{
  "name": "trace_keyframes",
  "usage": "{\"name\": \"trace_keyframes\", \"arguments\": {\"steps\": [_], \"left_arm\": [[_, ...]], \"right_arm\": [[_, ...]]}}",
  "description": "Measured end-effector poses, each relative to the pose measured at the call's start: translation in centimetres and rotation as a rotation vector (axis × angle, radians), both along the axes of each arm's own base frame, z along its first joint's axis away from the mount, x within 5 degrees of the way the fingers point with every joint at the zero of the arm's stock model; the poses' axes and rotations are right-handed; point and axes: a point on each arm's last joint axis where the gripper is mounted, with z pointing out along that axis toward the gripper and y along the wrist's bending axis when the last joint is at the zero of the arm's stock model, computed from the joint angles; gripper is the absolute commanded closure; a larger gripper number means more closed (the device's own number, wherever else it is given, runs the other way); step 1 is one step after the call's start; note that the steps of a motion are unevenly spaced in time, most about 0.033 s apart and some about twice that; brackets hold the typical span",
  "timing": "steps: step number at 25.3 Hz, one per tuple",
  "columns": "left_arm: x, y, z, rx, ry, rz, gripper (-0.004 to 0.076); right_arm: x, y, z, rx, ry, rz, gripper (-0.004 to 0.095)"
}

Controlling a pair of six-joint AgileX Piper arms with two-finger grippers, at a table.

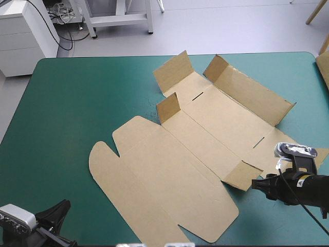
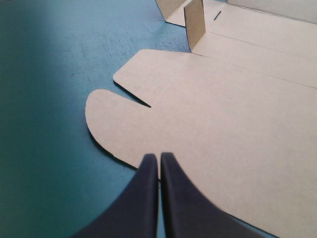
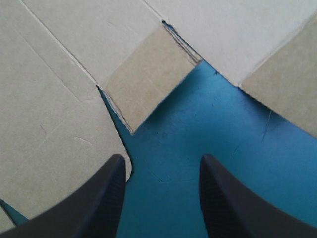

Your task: Fold the box

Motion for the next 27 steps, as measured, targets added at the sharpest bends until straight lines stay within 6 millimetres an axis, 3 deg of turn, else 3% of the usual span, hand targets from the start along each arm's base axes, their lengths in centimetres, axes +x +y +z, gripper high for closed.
{"name": "trace_keyframes", "arguments": {"steps": [7,16,23,27], "left_arm": [[0.0,0.0,0.0,0.0,0.0,0.0,0.0731],[0.0,0.0,0.0,0.0,0.0,0.0,0.0731],[0.0,0.0,0.0,0.0,0.0,0.0,0.0731],[0.0,0.0,0.0,0.0,0.0,0.0,0.0731]], "right_arm": [[0.0,-0.1,-2.7,0.028,0.067,-0.089,0.0442],[1.0,0.5,-3.6,0.142,-0.025,-0.149,0.0441],[1.6,0.4,-6.3,0.217,-0.09,-0.261,0.0442],[2.0,0.6,-6.8,0.27,-0.137,-0.291,0.0442]]}}
